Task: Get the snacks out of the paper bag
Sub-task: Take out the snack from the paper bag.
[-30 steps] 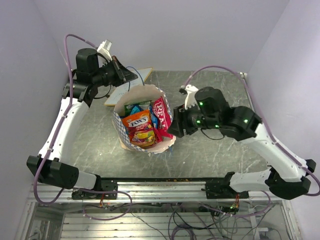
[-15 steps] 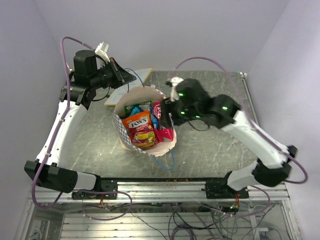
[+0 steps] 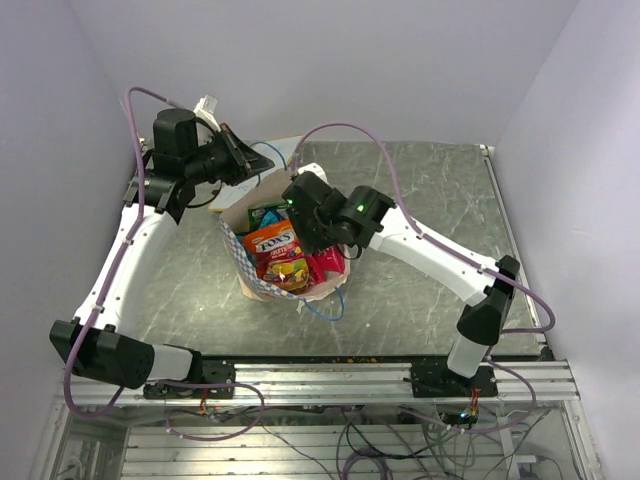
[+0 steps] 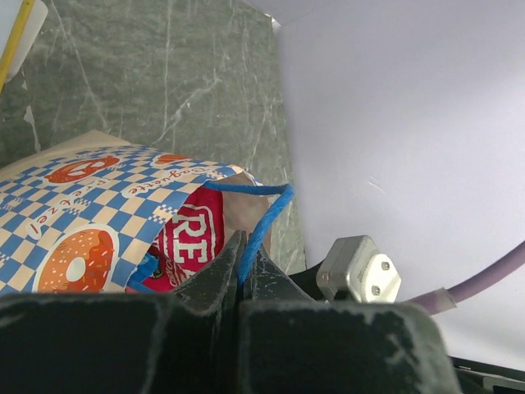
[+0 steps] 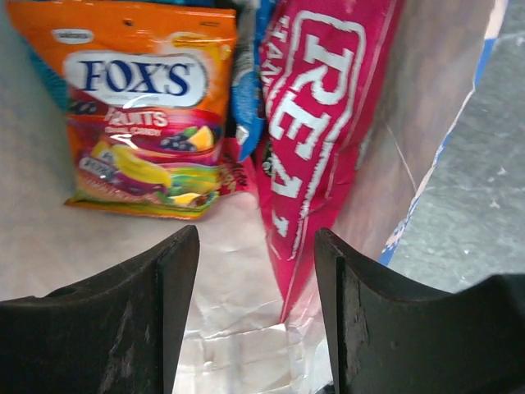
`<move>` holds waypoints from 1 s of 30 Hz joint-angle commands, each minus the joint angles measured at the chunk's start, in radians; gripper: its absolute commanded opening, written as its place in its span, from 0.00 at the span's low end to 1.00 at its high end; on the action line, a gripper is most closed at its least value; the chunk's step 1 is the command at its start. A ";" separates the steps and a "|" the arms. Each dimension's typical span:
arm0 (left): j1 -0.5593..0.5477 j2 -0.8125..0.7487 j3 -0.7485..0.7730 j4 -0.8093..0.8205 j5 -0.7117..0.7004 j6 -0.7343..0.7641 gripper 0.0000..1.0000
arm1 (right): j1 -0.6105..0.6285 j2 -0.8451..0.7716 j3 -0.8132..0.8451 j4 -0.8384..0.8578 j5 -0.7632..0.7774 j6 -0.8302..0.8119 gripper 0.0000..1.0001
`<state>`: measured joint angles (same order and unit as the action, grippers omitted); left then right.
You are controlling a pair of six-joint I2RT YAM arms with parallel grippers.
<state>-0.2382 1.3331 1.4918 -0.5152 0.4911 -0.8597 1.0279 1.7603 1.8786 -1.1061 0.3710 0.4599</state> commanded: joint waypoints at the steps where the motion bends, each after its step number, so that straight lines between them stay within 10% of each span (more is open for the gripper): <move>1: -0.006 -0.029 -0.001 0.077 0.030 -0.045 0.07 | 0.001 0.032 -0.030 -0.012 0.163 0.054 0.59; 18: -0.006 0.013 0.084 -0.017 0.090 0.066 0.07 | -0.001 0.174 0.004 0.057 0.325 0.083 0.59; 30: -0.004 0.000 0.045 0.050 0.105 0.050 0.07 | 0.000 0.106 -0.012 0.101 0.389 0.049 0.11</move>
<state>-0.2382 1.3636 1.5398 -0.5514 0.5312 -0.7853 1.0279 1.9118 1.8637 -1.0428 0.7071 0.5106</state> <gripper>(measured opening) 0.075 0.175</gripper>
